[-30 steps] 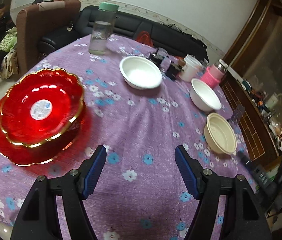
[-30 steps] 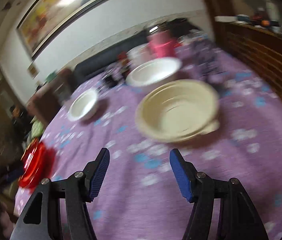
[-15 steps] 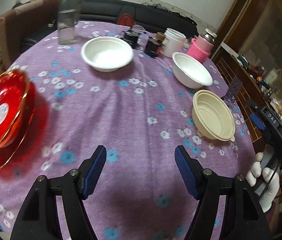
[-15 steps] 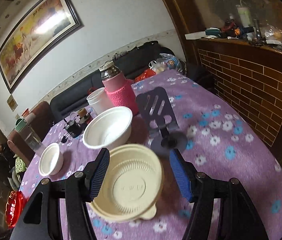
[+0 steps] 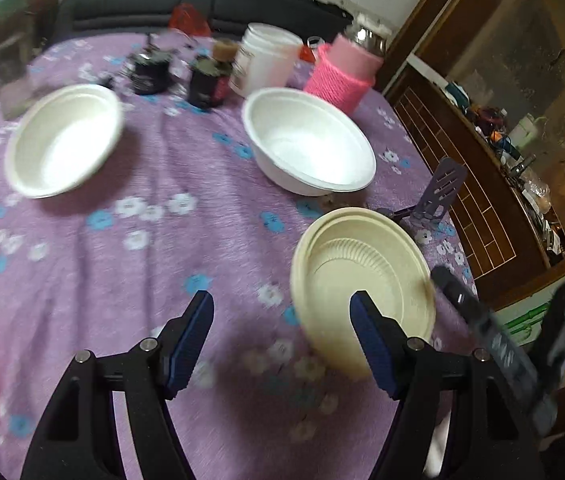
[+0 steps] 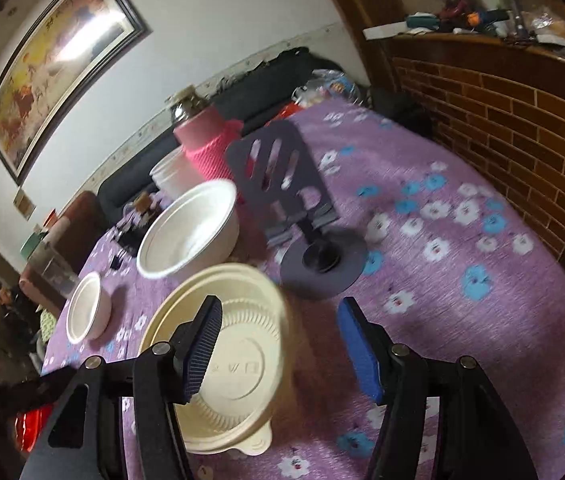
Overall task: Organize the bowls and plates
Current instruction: 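Grasp the beige plastic bowl rim with both grippers, then carry the beige bowl with both grippers, lower it onto the stack, open, then move both grippers to the white paper bowl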
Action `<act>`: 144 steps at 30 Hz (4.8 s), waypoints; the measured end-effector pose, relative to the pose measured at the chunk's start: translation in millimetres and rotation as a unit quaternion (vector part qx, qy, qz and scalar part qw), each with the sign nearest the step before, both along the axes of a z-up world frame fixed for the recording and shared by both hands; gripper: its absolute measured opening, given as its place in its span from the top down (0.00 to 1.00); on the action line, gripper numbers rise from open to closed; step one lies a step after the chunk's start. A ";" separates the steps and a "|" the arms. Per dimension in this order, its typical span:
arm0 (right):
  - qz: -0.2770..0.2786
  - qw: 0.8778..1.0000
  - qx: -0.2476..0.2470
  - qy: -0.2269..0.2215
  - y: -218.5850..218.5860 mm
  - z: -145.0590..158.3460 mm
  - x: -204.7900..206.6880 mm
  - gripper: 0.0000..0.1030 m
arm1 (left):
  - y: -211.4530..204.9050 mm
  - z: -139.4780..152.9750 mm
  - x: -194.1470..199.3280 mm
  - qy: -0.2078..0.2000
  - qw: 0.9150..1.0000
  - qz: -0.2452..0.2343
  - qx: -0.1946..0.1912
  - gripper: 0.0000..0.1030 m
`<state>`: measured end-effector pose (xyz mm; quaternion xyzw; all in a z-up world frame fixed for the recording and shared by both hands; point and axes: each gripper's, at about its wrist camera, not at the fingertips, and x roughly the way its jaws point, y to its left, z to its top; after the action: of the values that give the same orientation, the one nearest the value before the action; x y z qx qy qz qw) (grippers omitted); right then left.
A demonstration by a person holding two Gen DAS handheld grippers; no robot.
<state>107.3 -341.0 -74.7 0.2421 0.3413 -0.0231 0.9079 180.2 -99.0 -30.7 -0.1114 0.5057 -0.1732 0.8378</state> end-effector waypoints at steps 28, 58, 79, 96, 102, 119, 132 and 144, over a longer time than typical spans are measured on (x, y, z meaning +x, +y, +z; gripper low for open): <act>0.092 0.995 0.013 0.026 54.3 -19.6 14.8 0.87 | 3.5 -22.0 -10.9 -0.012 0.999 0.001 0.035 0.89; 0.362 0.931 -0.048 -0.001 412.0 59.1 10.9 0.86 | 350.7 34.0 -126.1 -0.044 0.960 0.272 0.044 0.88; 0.378 0.922 -0.069 0.041 465.8 29.4 30.2 0.83 | 390.9 6.7 -118.7 -0.021 0.953 0.302 0.026 0.73; 0.352 0.932 -0.073 -0.049 450.4 63.7 4.4 0.43 | 388.6 50.8 -166.5 -0.105 0.936 0.335 0.024 0.29; 0.334 0.938 -0.063 -0.075 419.8 76.7 -9.6 0.41 | 361.5 64.7 -178.4 -0.131 0.939 0.312 0.066 0.17; 0.217 0.972 -0.080 -0.037 264.1 43.9 -3.5 0.36 | 264.1 61.6 -170.1 -0.122 0.970 0.200 0.065 0.15; 0.169 0.982 -0.065 -0.049 212.2 60.4 35.3 0.36 | 212.9 67.8 -131.9 -0.124 0.976 0.153 0.096 0.15; 0.159 0.985 -0.050 -0.052 198.9 59.1 62.3 0.35 | 155.3 47.7 -78.4 -0.081 0.987 0.105 0.088 0.15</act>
<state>169.5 -142.2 -15.6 0.1402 0.3265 0.1168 0.9274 101.8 56.2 17.0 -0.0753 0.4352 -0.0471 0.8960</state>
